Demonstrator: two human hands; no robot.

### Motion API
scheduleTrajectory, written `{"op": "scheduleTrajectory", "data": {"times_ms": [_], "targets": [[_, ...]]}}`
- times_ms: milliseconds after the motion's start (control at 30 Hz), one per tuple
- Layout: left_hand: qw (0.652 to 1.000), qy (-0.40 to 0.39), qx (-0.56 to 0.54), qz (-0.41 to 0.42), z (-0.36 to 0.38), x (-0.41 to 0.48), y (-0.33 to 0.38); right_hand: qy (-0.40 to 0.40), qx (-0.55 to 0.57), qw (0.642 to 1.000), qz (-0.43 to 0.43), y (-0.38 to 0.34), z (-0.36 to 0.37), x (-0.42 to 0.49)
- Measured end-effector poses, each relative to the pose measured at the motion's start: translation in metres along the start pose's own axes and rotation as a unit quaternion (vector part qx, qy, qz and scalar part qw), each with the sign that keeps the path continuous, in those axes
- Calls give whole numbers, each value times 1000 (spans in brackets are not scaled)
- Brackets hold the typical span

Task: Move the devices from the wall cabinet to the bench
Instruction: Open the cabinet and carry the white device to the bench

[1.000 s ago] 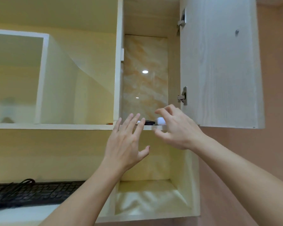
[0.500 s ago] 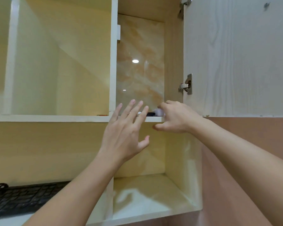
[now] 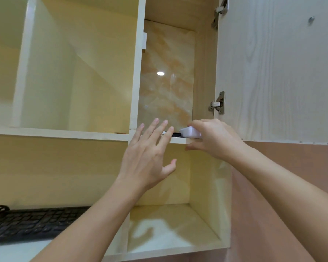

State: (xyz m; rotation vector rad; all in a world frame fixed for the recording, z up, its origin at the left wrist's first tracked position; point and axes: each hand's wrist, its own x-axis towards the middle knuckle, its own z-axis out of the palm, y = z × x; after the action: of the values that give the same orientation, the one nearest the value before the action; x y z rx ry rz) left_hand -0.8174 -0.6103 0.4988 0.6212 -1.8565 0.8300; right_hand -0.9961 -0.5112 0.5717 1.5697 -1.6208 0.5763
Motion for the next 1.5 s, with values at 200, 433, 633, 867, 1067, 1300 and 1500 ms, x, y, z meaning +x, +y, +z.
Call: {"op": "scheduleTrajectory", "data": {"times_ms": [200,433,633,867,1067,1300,1500], "targets": [[999,2,-33,-24,-8,-7,10,85,1,996,-19,4,1,-7],[996,4,-69,-58,-23,-15,20,143,23,988,-61,8,4,-21],[977,-22,-179,-118,-39,-18,40,292,29,954,-66,4,6,-45],[850,-54,-458,-254,-62,-45,91,455,32,882,-119,-15,-7,-127],[626,-72,-681,-373,-76,-94,140,387,88,907,-144,-38,4,-219],[433,-157,-720,-519,-73,-199,178,219,172,941,-190,-66,63,-326],[426,-230,-640,-597,-57,-295,190,-14,376,926,-26,-82,103,-415]]}}
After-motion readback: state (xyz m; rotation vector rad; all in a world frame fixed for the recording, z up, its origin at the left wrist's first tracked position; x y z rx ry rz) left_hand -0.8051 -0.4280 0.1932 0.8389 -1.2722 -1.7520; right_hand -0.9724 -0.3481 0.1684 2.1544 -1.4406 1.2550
